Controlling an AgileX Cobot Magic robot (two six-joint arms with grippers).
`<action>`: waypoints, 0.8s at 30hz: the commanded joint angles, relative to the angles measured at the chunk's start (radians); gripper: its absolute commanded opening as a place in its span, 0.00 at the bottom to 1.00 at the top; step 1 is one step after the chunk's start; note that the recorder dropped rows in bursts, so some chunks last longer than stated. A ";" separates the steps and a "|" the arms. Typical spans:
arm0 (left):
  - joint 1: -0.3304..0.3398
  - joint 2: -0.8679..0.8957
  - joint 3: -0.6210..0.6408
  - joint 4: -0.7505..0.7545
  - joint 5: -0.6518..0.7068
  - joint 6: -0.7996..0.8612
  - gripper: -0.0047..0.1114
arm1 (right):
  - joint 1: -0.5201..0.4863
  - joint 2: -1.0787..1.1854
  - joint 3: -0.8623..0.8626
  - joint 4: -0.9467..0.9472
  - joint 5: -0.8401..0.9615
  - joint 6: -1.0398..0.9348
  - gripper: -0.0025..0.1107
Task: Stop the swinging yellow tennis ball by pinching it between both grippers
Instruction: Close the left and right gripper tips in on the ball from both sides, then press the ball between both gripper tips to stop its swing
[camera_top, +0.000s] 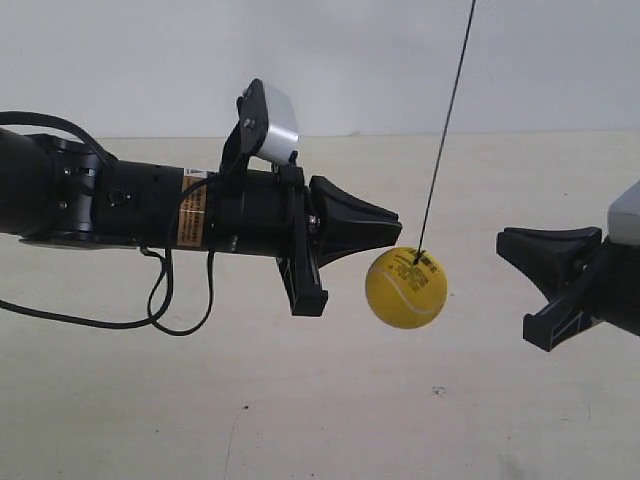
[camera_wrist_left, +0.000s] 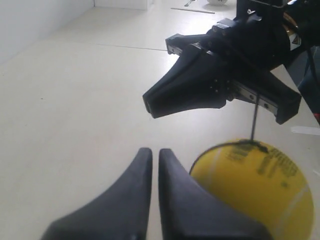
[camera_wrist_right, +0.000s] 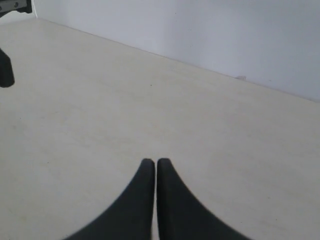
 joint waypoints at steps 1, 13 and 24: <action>-0.005 0.028 -0.005 -0.008 -0.027 -0.009 0.08 | -0.001 0.002 -0.001 -0.055 -0.016 0.020 0.02; -0.005 0.056 -0.032 0.043 -0.020 -0.036 0.08 | -0.001 0.002 -0.001 -0.105 -0.049 0.047 0.02; -0.005 0.056 -0.033 0.049 -0.024 -0.028 0.08 | -0.001 0.002 -0.001 -0.134 -0.056 0.039 0.02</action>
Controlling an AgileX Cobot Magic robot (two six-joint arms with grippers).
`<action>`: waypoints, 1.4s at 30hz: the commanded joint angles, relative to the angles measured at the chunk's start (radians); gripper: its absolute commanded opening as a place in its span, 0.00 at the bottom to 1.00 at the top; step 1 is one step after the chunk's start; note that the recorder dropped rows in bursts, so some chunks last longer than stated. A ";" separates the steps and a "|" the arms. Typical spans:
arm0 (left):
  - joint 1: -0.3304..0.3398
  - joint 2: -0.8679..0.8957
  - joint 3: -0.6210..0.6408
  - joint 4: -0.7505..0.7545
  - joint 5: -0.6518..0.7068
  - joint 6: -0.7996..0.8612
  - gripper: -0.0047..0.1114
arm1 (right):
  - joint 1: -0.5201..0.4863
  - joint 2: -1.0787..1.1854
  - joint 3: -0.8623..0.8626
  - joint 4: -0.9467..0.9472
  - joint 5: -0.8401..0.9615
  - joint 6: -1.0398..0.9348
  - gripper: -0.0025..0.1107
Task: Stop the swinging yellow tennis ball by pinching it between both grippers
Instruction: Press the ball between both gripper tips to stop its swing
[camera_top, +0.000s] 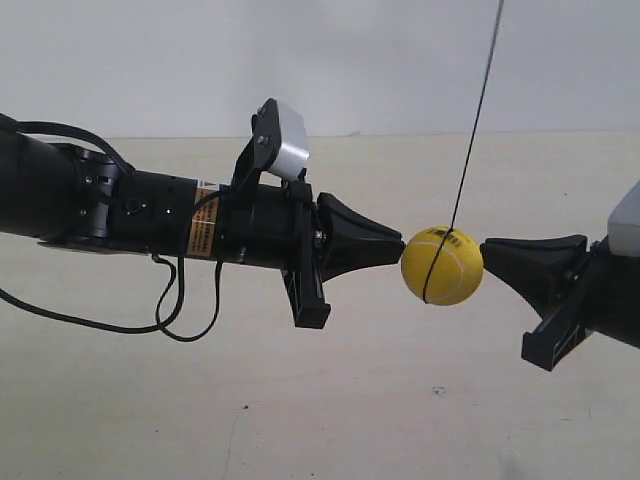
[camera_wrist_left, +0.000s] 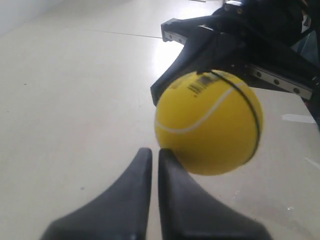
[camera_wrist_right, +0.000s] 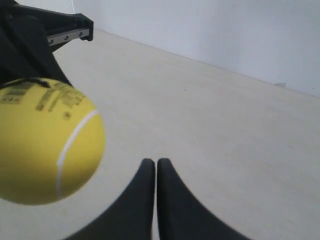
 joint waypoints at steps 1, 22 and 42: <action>-0.005 0.000 -0.008 0.023 -0.008 -0.001 0.08 | -0.001 0.002 -0.001 -0.022 -0.005 -0.018 0.02; -0.003 0.000 -0.034 0.070 -0.039 -0.020 0.08 | -0.001 0.000 -0.001 -0.048 -0.034 -0.089 0.02; 0.102 0.000 -0.034 0.090 -0.126 -0.033 0.08 | -0.003 -0.080 -0.001 -0.069 0.049 -0.067 0.02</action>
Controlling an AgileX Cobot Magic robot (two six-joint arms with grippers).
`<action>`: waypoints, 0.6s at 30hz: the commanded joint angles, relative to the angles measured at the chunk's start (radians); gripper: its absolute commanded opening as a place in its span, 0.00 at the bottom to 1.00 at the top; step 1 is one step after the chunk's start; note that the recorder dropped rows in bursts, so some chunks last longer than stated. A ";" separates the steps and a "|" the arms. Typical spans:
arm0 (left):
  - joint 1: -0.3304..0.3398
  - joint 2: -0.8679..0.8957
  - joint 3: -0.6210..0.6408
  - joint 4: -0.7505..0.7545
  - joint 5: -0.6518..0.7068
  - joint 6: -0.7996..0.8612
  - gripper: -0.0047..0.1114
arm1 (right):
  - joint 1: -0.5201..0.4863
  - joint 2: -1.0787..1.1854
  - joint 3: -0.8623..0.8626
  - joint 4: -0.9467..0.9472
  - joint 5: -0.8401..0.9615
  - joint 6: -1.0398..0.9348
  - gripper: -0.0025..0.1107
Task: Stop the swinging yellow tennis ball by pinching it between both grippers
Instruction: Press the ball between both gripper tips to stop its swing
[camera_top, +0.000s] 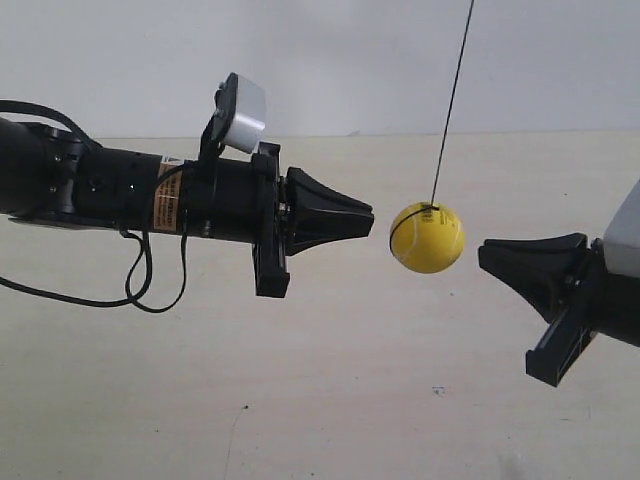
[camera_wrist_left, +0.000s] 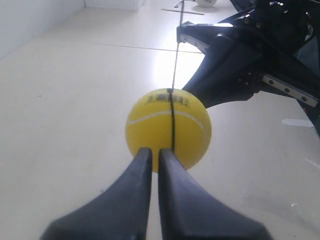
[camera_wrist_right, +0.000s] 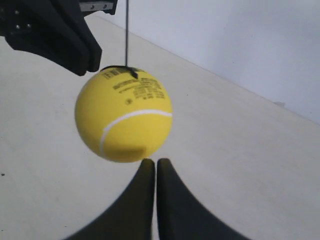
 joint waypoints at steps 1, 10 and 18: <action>0.002 0.000 -0.004 0.006 -0.024 -0.009 0.08 | -0.003 -0.027 0.000 -0.021 0.019 0.023 0.02; -0.018 0.000 -0.004 -0.036 -0.029 0.021 0.08 | -0.001 -0.027 0.000 -0.019 -0.006 0.020 0.02; -0.070 0.000 -0.004 -0.042 0.019 0.042 0.08 | -0.001 -0.027 0.000 -0.021 0.002 0.020 0.02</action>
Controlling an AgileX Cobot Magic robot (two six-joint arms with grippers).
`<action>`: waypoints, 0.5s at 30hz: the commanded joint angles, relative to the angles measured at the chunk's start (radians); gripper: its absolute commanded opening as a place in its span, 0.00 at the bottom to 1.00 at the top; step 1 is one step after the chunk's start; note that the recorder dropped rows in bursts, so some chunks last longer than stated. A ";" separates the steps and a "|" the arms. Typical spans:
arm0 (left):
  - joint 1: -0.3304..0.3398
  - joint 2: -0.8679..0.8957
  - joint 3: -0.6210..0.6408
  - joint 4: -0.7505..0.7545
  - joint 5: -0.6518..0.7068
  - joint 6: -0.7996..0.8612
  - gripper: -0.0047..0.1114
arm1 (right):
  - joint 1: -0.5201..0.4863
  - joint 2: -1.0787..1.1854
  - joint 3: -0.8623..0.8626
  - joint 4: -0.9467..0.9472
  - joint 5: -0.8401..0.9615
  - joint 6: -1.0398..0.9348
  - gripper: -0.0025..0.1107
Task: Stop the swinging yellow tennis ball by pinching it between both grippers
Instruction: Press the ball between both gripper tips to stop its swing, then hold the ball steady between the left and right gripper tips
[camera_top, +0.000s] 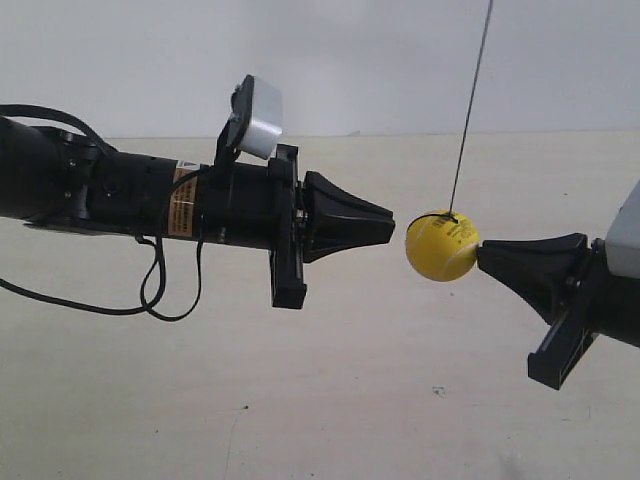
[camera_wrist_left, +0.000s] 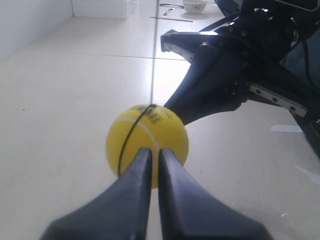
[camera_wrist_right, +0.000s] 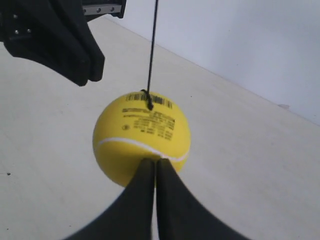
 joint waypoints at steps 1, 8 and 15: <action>-0.026 0.000 -0.004 -0.016 0.029 0.015 0.08 | -0.001 -0.008 0.000 0.000 -0.005 0.005 0.02; -0.028 0.000 -0.004 -0.016 0.047 0.015 0.08 | -0.001 -0.008 0.000 0.000 -0.006 0.011 0.02; -0.036 0.000 -0.004 -0.016 0.079 0.020 0.08 | -0.001 -0.006 0.000 -0.002 -0.006 0.011 0.02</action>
